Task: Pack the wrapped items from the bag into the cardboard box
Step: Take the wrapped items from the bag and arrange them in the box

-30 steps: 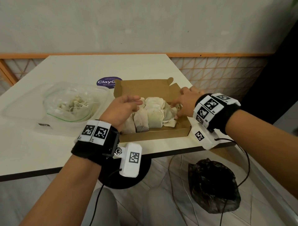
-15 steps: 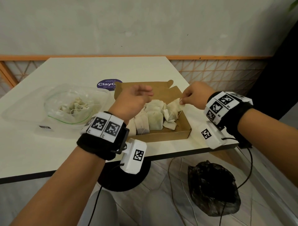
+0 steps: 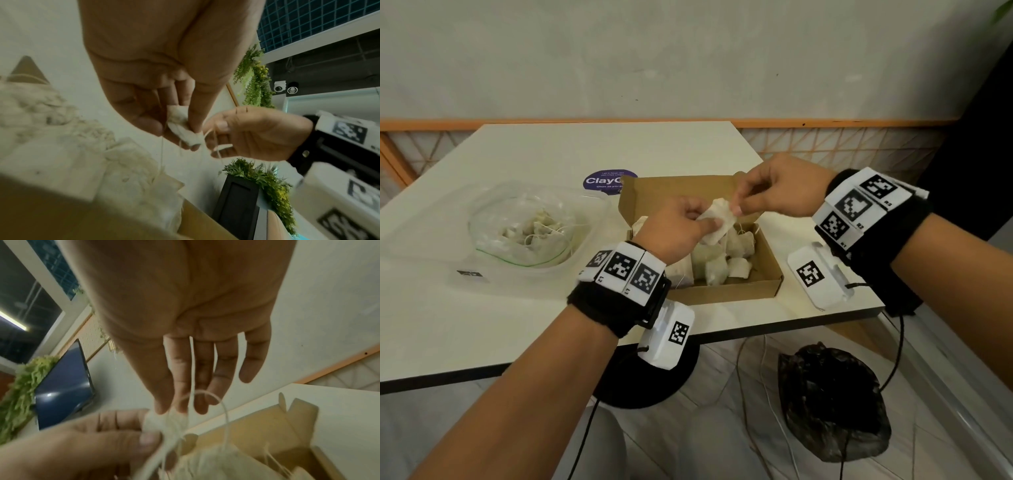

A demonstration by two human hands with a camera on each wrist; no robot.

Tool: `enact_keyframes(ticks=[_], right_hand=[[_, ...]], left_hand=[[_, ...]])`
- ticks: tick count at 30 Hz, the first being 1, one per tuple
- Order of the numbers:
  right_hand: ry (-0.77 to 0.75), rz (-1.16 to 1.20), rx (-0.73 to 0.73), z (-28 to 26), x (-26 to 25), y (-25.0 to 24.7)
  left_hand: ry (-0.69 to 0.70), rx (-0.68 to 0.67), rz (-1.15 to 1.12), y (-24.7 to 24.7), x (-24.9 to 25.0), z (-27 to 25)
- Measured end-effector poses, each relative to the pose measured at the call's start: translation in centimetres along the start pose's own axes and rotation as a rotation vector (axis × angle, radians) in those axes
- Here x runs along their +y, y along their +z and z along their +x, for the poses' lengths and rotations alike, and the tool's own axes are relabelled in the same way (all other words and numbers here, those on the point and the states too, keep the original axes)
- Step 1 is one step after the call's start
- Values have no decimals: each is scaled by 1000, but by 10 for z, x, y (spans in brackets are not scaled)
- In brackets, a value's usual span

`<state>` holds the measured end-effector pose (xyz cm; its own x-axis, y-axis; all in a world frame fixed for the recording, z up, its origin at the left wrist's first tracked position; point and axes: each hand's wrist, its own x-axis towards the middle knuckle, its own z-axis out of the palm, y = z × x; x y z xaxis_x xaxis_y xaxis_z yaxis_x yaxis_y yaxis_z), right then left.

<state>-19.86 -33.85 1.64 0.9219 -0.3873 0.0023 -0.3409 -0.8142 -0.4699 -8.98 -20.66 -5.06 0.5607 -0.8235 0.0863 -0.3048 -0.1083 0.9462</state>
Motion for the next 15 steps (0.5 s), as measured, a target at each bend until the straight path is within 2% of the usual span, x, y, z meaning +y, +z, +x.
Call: enact_keyframes(ticks=[5,10,13,15], right_hand=[[19,-207,-214,-10,5,40],[56,-504,-214,-10,9,67],[118,-486,-233,-12,11,74],[118,-417,-297,-15,11,70]], left_hand=[[-77,63,27,-10,-15,2],[-124,75,-6,-13,-22,-1],[-139,71,-18,-16,-24,-3],[-146,72,-36,-17,-26,-4]])
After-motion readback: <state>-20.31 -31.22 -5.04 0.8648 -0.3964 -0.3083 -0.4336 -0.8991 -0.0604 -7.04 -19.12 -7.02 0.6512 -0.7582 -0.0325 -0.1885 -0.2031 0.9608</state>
